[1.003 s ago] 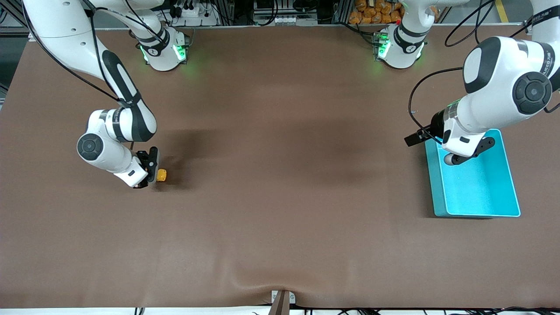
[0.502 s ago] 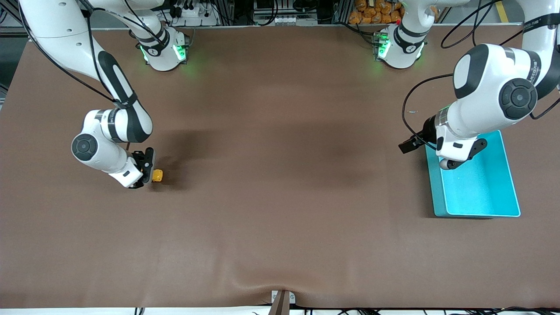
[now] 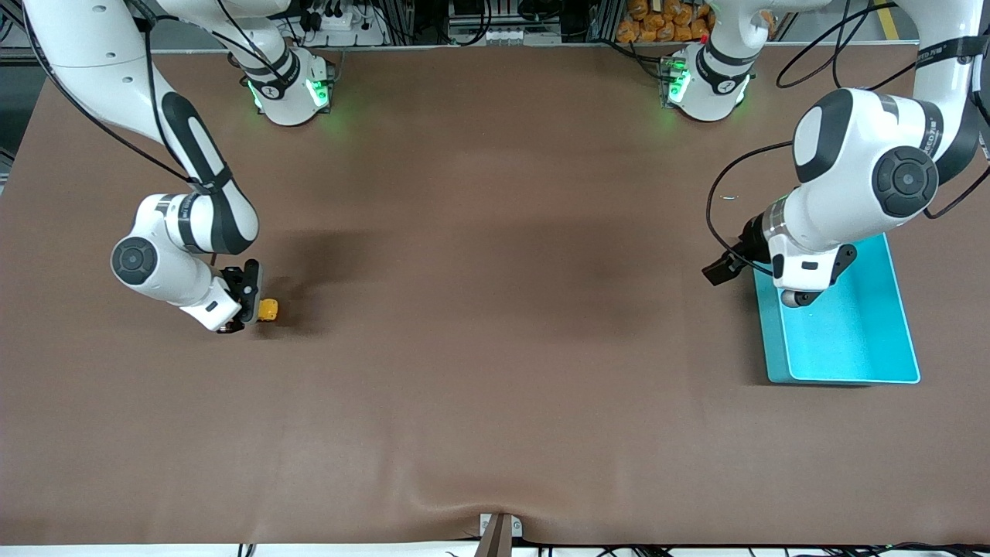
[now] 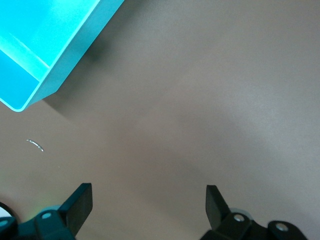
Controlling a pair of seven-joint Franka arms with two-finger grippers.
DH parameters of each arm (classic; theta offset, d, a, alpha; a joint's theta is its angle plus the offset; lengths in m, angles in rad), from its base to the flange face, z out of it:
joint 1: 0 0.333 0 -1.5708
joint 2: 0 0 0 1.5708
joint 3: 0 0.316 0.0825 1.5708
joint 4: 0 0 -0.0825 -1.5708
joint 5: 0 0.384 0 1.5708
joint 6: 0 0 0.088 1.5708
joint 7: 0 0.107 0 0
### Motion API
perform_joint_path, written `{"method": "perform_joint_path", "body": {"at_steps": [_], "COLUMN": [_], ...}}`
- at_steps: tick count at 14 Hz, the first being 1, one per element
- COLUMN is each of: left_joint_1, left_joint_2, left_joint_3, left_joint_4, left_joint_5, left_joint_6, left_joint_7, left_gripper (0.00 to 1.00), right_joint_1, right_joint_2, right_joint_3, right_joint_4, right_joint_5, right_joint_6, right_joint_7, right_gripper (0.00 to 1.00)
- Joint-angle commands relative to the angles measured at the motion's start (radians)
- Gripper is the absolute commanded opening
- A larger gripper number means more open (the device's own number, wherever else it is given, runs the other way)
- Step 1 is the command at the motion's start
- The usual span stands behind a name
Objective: Wind and store yellow beetle car
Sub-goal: 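Press the car down and drag it backward with the right gripper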
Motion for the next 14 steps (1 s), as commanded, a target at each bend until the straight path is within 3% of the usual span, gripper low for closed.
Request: {"method": "perform_joint_path", "body": {"at_steps": [1,14], "left_joint_1": [-0.013,-0.014], "left_joint_2": [0.004,0.002], "left_joint_3": [0.002,0.002], "left_joint_4": [0.000,-0.023], "left_joint_5": [-0.023,-0.023], "left_joint_6": [0.013,0.065], "left_joint_7": [-0.018,-0.139], "left_gripper": [1.00,1.00], "right_joint_1": [-0.037,-0.193], "right_joint_2": [0.032,0.056], "right_joint_3": [0.010,0.010], "right_joint_4": [0.007,0.030], "right_joint_5": [-0.011,-0.011], "right_joint_6": [0.008,0.008], "right_joint_7": [-0.023,-0.195], "right_gripper": [0.36,0.36]}}
